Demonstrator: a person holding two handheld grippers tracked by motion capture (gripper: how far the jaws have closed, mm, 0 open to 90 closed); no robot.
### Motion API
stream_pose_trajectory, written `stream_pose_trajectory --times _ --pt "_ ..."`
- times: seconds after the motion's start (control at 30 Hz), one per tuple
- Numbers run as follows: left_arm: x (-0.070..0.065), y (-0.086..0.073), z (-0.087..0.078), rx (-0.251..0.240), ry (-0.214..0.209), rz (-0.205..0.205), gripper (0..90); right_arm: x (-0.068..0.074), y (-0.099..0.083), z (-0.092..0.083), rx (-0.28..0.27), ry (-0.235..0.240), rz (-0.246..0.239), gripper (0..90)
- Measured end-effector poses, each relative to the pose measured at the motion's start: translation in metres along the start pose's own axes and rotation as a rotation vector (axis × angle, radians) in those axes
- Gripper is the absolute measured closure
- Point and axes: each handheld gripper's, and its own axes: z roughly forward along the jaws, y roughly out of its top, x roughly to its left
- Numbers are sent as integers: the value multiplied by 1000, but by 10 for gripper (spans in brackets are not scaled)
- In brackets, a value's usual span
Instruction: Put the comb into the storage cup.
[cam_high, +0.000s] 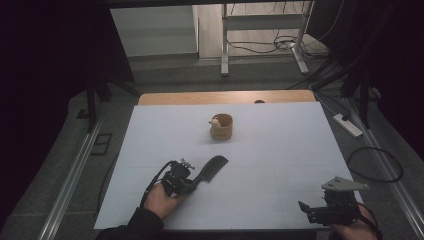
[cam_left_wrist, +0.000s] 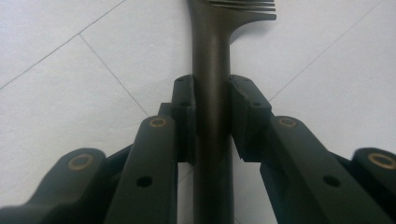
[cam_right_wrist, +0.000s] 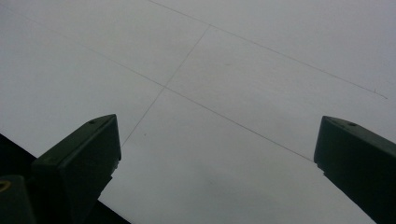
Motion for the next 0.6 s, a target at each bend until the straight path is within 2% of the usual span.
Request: stream_pose_trajectory --times 0.23,0.6 --pt "1 0 -2 -25 3 1 723 0 0 0 -1 1 3 6" --pt "0 -1 -12 -102 26 26 722 0 0 0 -1 0 4 6"
